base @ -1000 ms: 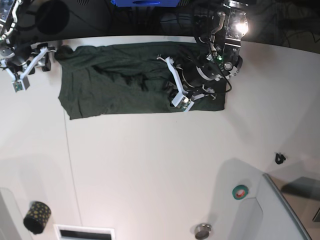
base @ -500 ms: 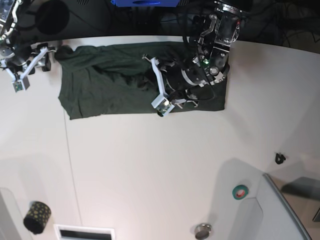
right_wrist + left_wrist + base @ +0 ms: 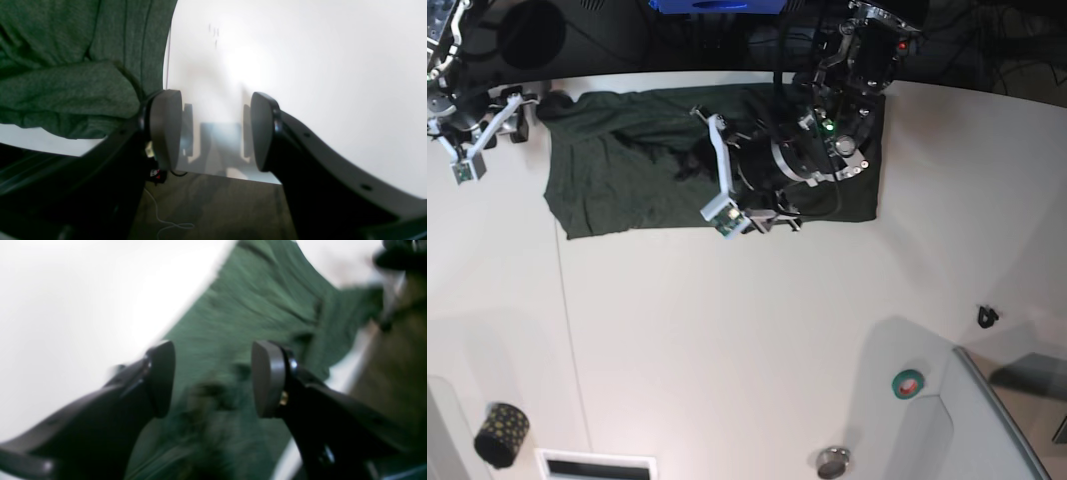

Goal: Layout the t-shirt on the table in an organized manner, then fold the t-shirt properly
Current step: 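Fold the held shirt end with the left gripper toward the right gripper, then release the folded shirt end with the left gripper and lift away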

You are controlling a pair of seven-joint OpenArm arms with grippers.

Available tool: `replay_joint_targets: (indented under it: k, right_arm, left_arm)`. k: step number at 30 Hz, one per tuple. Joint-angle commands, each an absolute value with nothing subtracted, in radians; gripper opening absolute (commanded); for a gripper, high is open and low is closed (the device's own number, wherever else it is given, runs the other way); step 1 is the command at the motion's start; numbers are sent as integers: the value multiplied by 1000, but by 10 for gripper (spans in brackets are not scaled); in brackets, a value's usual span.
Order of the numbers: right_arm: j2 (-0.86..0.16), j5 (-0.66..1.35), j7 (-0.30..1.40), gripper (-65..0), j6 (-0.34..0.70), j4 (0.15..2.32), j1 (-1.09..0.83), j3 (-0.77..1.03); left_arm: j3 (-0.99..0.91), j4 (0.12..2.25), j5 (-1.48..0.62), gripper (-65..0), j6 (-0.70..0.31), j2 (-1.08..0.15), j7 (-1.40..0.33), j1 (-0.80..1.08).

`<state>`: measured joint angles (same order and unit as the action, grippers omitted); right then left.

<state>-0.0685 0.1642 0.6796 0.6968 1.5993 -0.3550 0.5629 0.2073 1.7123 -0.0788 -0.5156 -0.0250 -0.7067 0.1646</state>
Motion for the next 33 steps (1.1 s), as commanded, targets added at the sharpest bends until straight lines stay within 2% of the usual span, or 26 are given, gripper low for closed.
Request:
replay_joint_targets:
  k: [1, 3, 4, 5, 9, 19, 33]
  right_arm:
    - [-84, 173, 665, -345, 698, 1618, -352, 567]
    - [-84, 173, 665, -345, 698, 1618, -352, 567]
    - [-84, 173, 665, -345, 698, 1618, -352, 567]
    - [-84, 173, 665, -345, 698, 1618, -352, 567]
    - [-82, 173, 665, -345, 698, 1618, -341, 567]
    - [-82, 173, 665, -345, 698, 1616, -341, 567]
    - [-82, 173, 665, -345, 698, 1616, -341, 567]
  left_arm:
    - [159, 1730, -77, -342, -501, -35, -700, 173]
    - [84, 1727, -76, -485, -470, -36, -700, 177]
    - [50, 1721, -76, -592, -450, -38, -700, 177]
    - [22, 1716, -76, -650, -432, -47, -700, 177]
    - [-35, 1649, -76, -650, -404, -67, -700, 166]
    - [-19, 1596, -81, -650, -401, -74, -700, 177]
    - [145, 1609, -85, -650, -401, -79, -702, 263]
